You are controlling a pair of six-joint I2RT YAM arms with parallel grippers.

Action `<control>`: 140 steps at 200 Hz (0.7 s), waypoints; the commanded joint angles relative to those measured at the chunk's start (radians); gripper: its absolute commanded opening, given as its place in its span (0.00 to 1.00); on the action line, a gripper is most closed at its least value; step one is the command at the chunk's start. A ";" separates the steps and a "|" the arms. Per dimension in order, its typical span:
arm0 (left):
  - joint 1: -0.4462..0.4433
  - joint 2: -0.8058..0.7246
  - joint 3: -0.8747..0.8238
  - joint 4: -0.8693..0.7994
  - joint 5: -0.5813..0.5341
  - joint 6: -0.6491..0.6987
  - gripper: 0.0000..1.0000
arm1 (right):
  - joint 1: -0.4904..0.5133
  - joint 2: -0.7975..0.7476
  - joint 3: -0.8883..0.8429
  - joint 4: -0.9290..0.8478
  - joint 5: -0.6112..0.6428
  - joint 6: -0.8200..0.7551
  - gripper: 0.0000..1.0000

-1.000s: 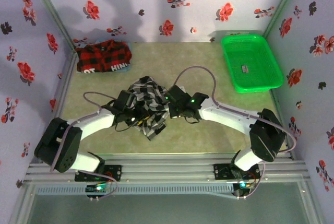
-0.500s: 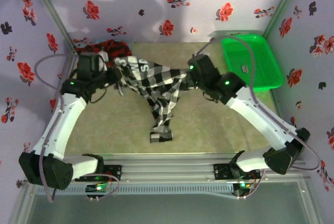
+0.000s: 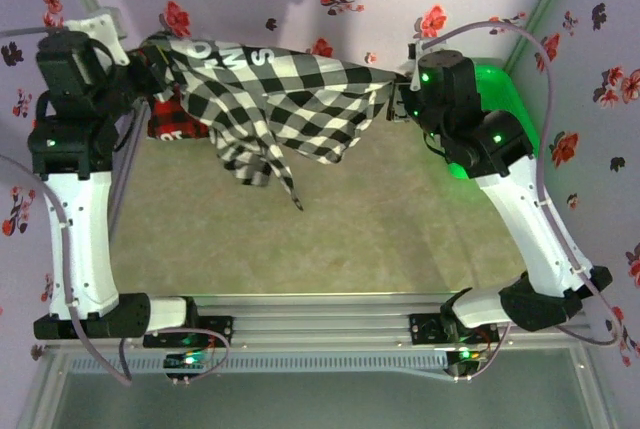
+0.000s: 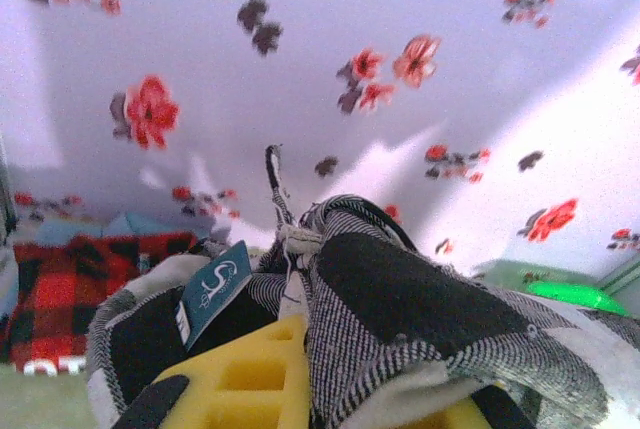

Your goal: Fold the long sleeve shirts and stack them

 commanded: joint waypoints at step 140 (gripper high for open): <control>0.003 -0.511 -0.518 0.222 0.220 -0.083 0.12 | -0.013 -0.442 -0.468 0.018 -0.348 0.235 0.02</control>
